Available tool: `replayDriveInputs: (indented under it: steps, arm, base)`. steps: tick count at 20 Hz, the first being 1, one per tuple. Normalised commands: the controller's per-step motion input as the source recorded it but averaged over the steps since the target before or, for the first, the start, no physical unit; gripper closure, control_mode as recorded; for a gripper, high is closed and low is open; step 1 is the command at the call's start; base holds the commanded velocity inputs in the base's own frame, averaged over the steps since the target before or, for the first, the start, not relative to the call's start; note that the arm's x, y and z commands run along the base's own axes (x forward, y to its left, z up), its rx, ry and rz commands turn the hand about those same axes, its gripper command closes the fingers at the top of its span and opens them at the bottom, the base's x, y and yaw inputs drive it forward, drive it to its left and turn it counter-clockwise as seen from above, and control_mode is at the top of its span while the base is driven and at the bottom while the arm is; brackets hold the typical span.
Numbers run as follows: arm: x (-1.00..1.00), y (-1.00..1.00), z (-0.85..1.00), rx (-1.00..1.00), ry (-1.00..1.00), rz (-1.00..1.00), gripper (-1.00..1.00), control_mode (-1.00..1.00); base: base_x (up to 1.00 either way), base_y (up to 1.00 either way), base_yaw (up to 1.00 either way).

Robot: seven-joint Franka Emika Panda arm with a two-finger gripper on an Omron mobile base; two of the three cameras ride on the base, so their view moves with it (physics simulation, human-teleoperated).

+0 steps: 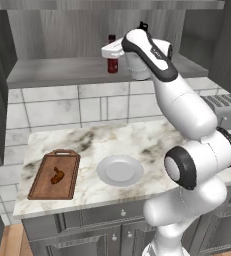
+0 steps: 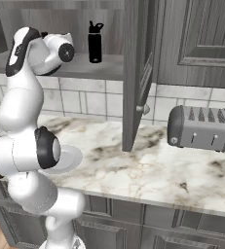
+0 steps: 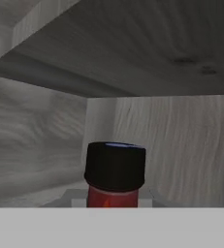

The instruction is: Pick the chicken drumstick from the plate and place it on the cutting board. Then pick the condiment bottle from the cabinet and place it next to the cutting board.

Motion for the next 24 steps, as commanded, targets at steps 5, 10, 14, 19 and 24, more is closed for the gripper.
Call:
replayDriveInputs:
  steps: [5, 10, 14, 19, 24]
  arm:
    - [-0.47, -0.01, 0.0, 0.04, 0.0, 0.0, 1.0, -1.0]
    - [-0.5, -0.02, 0.0, 0.06, 0.0, 0.0, 1.0, -1.0]
    - [-0.51, -0.03, 0.0, 0.06, 0.01, 0.0, 1.0, -1.0]
    - [-0.5, -0.02, 0.0, 0.01, 0.03, 0.0, 1.0, -1.0]
    - [-0.5, -0.03, 0.04, 0.0, 0.03, 0.0, 1.0, -1.0]
  base:
    - [0.0, 0.0, 0.0]
    - [0.0, 0.0, 0.0]
    - [0.0, 0.0, 0.0]
    - [0.0, 0.0, 0.0]
    - [0.0, 0.0, 0.0]
